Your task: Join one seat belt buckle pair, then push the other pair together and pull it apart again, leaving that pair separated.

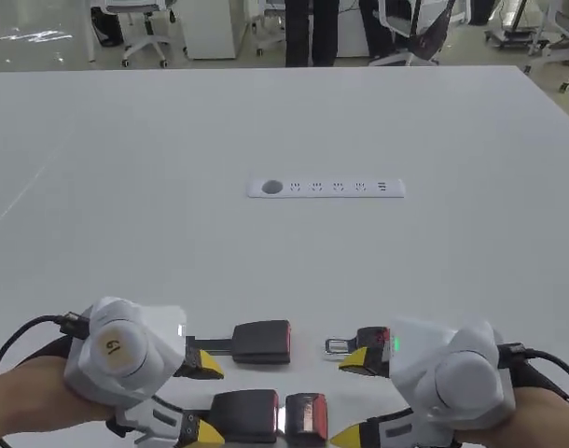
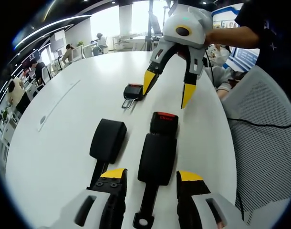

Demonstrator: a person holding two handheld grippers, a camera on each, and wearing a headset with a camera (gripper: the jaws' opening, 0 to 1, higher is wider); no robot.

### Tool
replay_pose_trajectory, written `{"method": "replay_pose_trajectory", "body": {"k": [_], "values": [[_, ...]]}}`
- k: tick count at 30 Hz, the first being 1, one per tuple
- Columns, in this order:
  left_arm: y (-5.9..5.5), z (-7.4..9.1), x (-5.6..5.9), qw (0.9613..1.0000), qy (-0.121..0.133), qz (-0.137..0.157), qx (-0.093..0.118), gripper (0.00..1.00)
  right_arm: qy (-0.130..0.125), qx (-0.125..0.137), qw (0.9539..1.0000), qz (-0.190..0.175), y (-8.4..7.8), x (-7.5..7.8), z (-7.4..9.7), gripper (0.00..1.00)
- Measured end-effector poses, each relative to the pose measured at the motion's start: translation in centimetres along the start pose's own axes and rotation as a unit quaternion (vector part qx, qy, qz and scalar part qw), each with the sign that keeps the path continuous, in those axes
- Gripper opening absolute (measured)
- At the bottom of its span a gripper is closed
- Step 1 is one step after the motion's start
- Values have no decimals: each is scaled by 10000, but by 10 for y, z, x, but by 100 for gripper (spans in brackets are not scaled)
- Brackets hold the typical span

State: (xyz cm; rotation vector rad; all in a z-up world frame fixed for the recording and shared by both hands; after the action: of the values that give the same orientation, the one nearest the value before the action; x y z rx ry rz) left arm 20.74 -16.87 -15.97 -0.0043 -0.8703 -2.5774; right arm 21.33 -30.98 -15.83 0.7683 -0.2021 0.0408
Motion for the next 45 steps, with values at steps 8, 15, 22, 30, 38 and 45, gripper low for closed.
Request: {"method": "replay_pose_trajectory", "body": {"k": [8,15,22,30,38,45], "values": [[8,2,-5,9999,111,-12,74,43,-189,-68,9998,-77,-9,15,11,43],[14,1,-15,9998,181,27,123,43,-331,-133,9992,-153,-19,29,18,45],[26,-2,-27,9994,228,75,237,44,-395,-206,9988,-215,-29,40,22,46],[29,-8,-49,9992,287,106,259,44,-464,-267,9982,-260,-39,53,25,46],[33,-15,-60,9995,268,111,153,44,-431,-360,9980,-287,-51,62,23,46],[29,-22,-74,9998,200,64,-61,44,-304,-459,9982,-227,-57,67,21,45]]}}
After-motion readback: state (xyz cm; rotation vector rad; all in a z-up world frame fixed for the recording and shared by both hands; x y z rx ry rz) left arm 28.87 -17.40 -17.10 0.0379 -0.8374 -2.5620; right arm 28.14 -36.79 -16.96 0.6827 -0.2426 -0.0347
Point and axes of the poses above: the centre of the closed fingertips' face, and the gripper's own axes: z roughly backward along the fingers, x roughly to its right, y roughly out of its top, the point moved 2 cm from there along z, roughly backward along the fingers, and after that the axes turned 10 degrees about z, right-handed, at the moved point
